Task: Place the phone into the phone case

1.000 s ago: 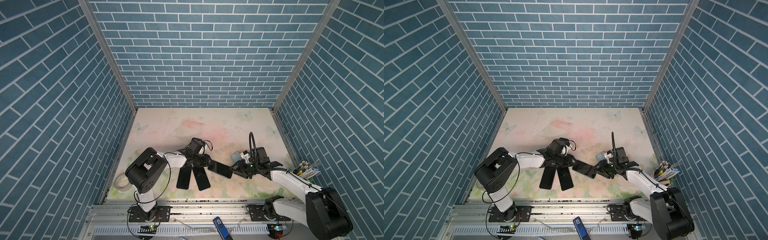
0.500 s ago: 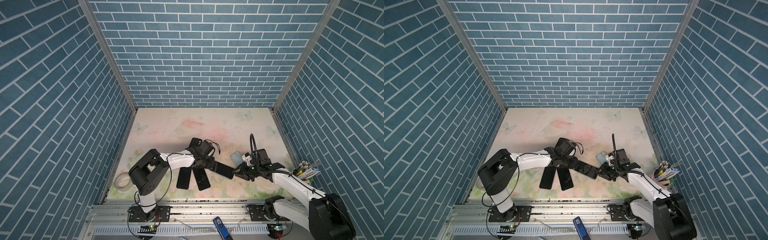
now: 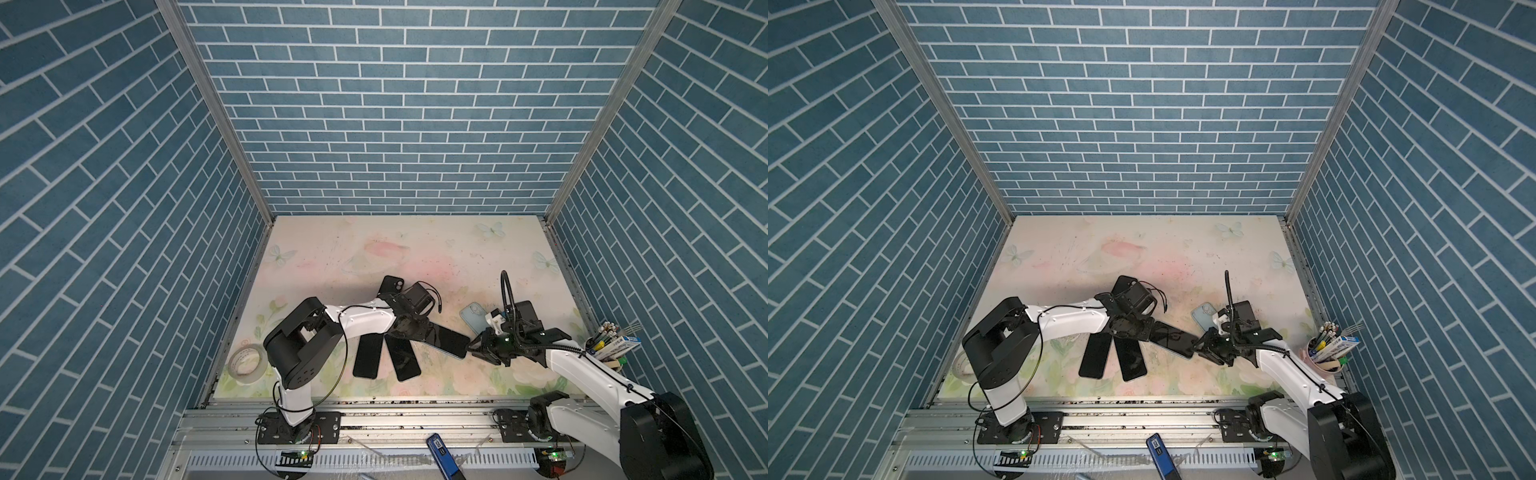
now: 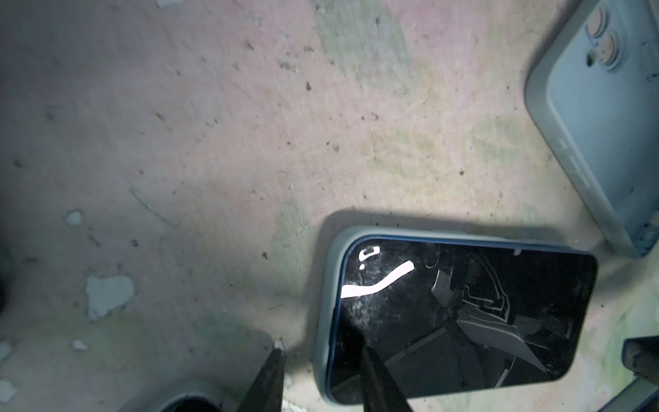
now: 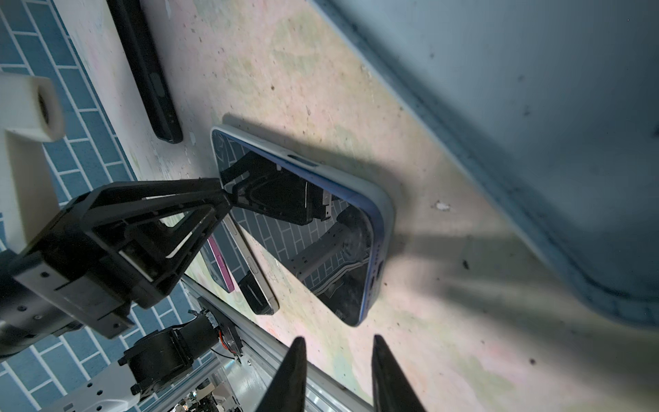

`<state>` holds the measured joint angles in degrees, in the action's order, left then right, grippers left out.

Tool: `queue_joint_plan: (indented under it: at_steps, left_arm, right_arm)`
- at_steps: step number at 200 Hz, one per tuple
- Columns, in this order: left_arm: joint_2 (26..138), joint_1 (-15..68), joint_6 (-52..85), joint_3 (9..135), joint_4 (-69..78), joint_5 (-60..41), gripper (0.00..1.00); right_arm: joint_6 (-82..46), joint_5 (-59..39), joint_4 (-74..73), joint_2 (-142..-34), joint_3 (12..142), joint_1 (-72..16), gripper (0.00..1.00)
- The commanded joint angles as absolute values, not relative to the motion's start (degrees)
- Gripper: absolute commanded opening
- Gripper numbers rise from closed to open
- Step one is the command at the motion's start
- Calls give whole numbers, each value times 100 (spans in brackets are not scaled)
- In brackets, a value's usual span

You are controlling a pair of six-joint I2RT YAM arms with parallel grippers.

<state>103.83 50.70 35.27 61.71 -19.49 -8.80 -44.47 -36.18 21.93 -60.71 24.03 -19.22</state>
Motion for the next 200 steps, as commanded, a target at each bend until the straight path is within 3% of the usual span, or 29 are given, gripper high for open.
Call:
queue_joint_plan:
  at_steps: [1, 109, 200]
  left_arm:
    - [10413, 5128, 3481, 6205, -2237, -797, 37]
    - [10555, 5115, 3416, 6214, -1916, -1102, 25]
    - [10642, 5027, 3413, 6203, -1778, -1291, 26]
  right_arm:
    - [-4354, -3528, 2253, -5967, 2265, -1934, 31]
    - [-4587, -3489, 1764, -6331, 2153, -2221, 25]
    - [-4702, -3384, 1383, -6745, 2192, -2446, 21]
